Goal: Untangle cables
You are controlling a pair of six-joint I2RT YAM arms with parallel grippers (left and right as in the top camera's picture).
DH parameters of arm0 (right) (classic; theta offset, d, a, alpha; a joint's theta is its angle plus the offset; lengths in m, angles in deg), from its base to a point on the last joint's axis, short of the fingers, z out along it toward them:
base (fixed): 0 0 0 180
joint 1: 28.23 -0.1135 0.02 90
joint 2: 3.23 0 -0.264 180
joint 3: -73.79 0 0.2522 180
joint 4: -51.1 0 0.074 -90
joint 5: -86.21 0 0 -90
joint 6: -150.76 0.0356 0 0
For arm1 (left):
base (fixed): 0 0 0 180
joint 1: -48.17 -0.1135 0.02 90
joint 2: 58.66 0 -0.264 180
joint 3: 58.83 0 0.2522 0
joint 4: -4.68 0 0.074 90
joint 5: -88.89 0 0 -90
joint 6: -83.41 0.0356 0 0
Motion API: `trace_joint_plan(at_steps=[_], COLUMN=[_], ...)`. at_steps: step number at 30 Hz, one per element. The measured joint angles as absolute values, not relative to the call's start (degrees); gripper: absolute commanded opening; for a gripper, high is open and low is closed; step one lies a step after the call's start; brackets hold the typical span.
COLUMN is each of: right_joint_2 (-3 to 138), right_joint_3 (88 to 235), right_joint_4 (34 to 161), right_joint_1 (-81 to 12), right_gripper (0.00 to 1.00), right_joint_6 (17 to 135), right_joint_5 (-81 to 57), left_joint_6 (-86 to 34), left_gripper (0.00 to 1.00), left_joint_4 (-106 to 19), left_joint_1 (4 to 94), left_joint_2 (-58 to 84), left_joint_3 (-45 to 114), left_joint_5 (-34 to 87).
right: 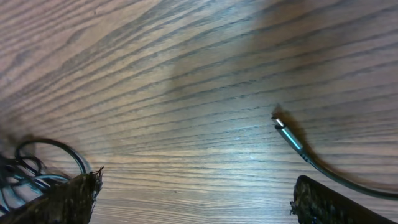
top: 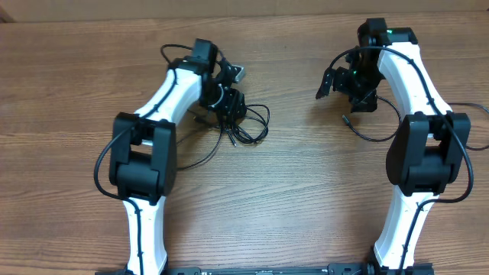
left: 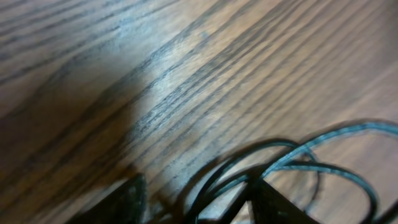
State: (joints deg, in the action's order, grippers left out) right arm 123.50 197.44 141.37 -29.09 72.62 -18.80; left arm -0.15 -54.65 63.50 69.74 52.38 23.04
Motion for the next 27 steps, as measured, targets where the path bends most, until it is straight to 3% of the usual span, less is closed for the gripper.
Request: trace_joint_plan(at_steps=[4, 11, 27], right_joint_2=[123.5, 123.5, 123.5], right_joint_3=[197.4, 196.3, 194.3], right_joint_4=[141.9, 140.9, 138.3], right_joint_1=[-29.6, -32.9, -50.7], right_gripper=[1.0, 1.0, 1.0], right_joint_6=[73.3, 70.8, 60.9], right_joint_5=[-19.5, -23.6, -32.6], left_joint_6=[-5.8, -25.8, -56.8], left_gripper=[0.04, 0.04, 0.04], left_joint_4=[-55.7, -66.1, -68.5], left_joint_1=[66.3, 66.8, 55.7], left_joint_2=[69.7, 69.7, 64.1], left_joint_3=[52.4, 54.3, 54.5], left_joint_5=[14.1, 3.4, 10.0])
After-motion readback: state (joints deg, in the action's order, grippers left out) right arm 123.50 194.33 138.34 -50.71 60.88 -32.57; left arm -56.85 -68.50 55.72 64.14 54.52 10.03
